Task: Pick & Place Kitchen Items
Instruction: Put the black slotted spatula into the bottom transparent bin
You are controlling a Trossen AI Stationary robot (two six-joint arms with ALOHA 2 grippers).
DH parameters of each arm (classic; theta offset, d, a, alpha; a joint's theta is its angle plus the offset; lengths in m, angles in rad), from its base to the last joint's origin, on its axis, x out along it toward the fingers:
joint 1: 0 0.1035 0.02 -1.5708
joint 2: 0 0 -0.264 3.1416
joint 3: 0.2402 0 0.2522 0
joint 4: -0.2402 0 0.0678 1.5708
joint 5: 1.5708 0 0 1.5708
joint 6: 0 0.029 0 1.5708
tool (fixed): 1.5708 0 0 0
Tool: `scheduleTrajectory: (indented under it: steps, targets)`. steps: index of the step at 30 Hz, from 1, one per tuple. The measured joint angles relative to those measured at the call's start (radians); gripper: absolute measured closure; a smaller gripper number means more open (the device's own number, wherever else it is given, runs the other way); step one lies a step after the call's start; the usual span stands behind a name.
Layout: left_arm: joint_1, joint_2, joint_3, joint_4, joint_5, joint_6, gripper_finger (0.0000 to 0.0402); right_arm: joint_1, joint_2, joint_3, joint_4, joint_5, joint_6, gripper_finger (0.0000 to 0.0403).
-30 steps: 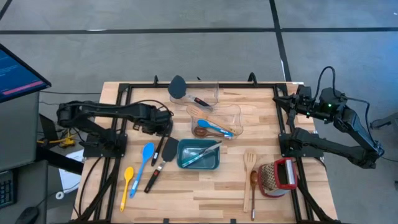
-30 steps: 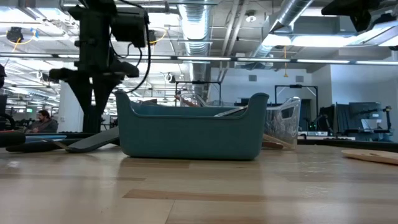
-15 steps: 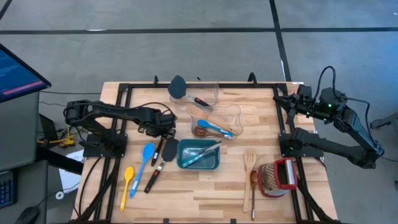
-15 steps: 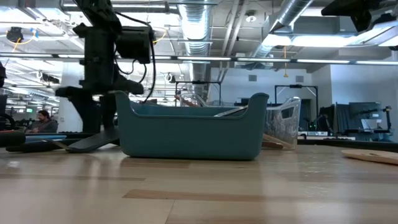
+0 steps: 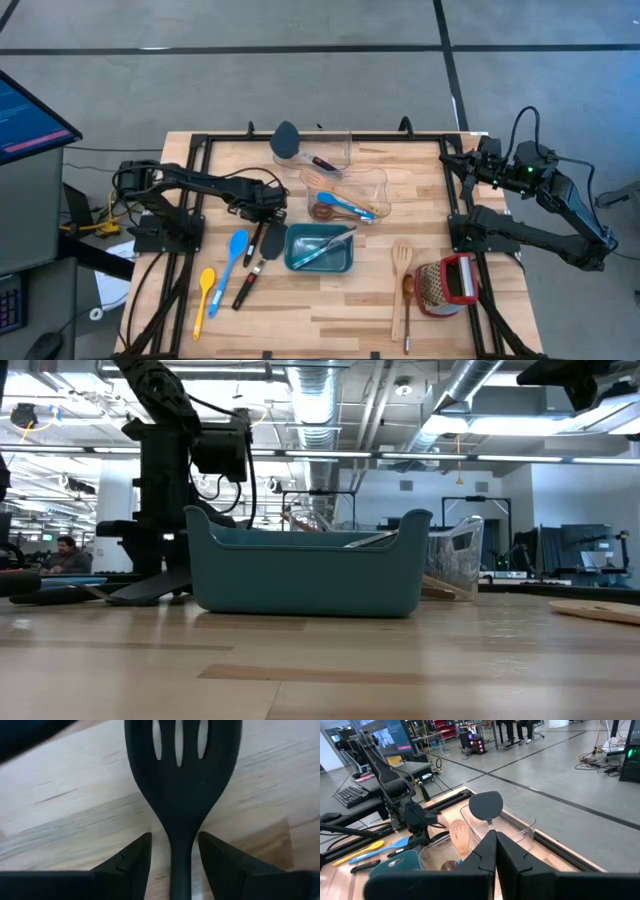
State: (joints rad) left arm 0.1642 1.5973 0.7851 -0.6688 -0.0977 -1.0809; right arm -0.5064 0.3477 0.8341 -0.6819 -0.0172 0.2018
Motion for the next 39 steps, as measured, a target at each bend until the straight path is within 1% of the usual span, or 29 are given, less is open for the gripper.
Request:
scheduleTrajectory:
  steps: [5, 9, 20, 26, 29, 33, 39]
  targets:
    - [-0.001, 0.004, -0.001, 0.004, -0.036, 0.0, 0.0252, 0.0, 0.0, 0.0, 0.0, 0.0, 0.0, 0.0403]
    - [-0.001, 0.004, -0.001, 0.003, -0.046, 0.0, 0.0273, 0.0, 0.0, 0.0, 0.0, 0.0, 0.0, 0.0403]
    - [-0.002, 0.005, -0.002, 0.006, -0.083, -0.007, 0.0384, 0.0, 0.0, 0.0, -0.02, 0.0, 0.0, 0.0403]
    - [-0.002, -0.002, -0.002, 0.007, -0.089, -0.003, 0.0379, 0.0, 0.0, 0.0, -0.038, 0.0, 0.0, 0.0403]
    - [-0.003, -0.02, -0.006, 0.013, -0.093, -0.002, 0.0385, 0.0, 0.0, 0.0, -0.041, 0.0, 0.0, 0.0403]
    - [-0.006, -0.068, -0.007, 0.025, -0.167, 0.003, 0.0386, 0.0, 0.0, 0.0, -0.044, 0.0, 0.0, 0.0403]
    - [-0.007, -0.176, -0.005, 0.031, -0.237, -0.02, 0.0386, 0.0, 0.0, 0.0, -0.044, 0.0, -0.001, 0.0403]
